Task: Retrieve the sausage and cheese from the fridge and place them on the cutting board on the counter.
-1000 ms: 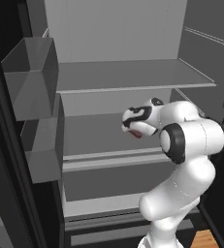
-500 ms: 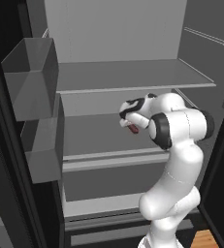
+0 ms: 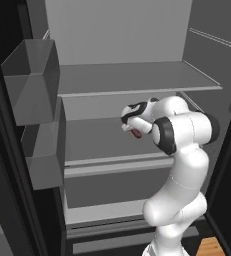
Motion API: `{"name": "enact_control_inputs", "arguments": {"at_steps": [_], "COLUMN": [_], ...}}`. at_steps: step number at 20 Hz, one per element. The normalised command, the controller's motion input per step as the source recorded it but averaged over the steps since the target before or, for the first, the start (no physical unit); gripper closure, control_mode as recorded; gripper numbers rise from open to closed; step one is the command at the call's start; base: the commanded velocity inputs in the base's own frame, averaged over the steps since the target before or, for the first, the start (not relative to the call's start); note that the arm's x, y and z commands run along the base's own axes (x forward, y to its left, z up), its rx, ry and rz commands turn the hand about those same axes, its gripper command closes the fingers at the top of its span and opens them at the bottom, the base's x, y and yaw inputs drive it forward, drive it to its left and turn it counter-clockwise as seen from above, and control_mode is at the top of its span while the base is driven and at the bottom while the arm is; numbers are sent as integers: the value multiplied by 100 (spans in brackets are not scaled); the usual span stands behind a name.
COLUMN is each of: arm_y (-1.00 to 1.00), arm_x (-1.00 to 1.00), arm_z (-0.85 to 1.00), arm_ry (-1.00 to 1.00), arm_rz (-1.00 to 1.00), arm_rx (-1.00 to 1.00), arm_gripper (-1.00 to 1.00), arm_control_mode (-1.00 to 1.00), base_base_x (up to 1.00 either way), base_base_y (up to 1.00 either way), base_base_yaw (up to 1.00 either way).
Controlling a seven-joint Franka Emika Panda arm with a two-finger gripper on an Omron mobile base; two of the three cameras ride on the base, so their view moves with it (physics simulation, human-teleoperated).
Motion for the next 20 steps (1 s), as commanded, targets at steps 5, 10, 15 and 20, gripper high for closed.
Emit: {"name": "enact_control_inputs", "arguments": {"at_steps": [5, 10, 15, 20], "arm_y": [18, 12, 2, 0], "arm_x": [-81, -100, -98, -95], "arm_z": [-34, 0, 35, 87], "arm_ry": [-12, -12, -13, -9], "arm_rz": [0, 0, 0, -5], "arm_rx": [0, 0, 0, -2], "arm_gripper": [100, 100, 100, 100], "arm_control_mode": [-100, -100, -100, -100], "base_base_x": [0, 0, 0, 0], "base_base_y": [0, 0, 0, 0], "base_base_yaw": [0, 0, 0, 0]}}
